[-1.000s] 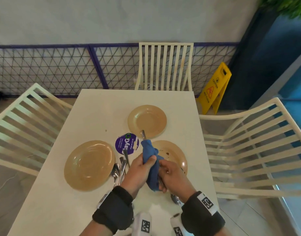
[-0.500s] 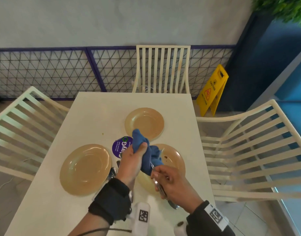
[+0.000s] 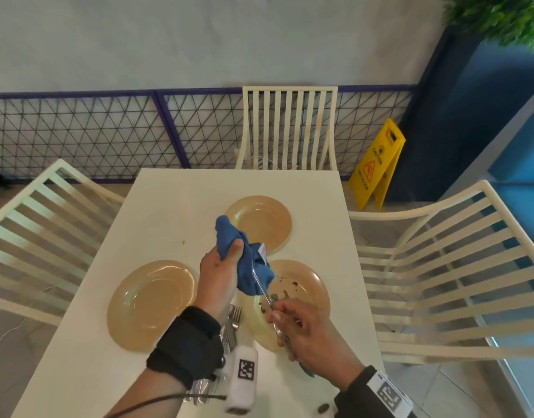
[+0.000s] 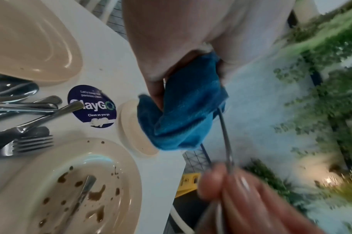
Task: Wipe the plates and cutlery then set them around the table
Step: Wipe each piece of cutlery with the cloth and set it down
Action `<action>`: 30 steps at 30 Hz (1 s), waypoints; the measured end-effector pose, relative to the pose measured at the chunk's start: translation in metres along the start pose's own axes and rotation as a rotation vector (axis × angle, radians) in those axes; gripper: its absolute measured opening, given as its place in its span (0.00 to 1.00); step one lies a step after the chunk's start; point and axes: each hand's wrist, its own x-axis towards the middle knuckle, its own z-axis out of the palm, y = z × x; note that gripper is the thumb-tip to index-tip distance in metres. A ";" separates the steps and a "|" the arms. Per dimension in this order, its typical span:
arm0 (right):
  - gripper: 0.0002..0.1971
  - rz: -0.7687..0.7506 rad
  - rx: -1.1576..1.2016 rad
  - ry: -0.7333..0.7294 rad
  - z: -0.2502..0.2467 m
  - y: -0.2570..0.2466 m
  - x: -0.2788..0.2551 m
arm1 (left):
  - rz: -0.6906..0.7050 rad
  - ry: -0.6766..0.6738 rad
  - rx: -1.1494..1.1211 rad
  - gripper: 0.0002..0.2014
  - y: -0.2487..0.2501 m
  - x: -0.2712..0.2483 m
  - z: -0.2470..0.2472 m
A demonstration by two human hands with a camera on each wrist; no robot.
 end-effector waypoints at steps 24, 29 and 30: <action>0.11 -0.072 0.274 0.223 -0.053 -0.009 0.054 | 0.241 -0.555 0.623 0.05 -0.014 -0.042 0.009; 0.08 -0.069 0.295 0.261 -0.059 -0.010 0.063 | 0.257 -0.550 0.658 0.04 -0.015 -0.037 0.003; 0.07 -0.065 0.355 0.312 -0.064 -0.010 0.065 | 0.263 -0.559 0.672 0.04 -0.016 -0.036 0.001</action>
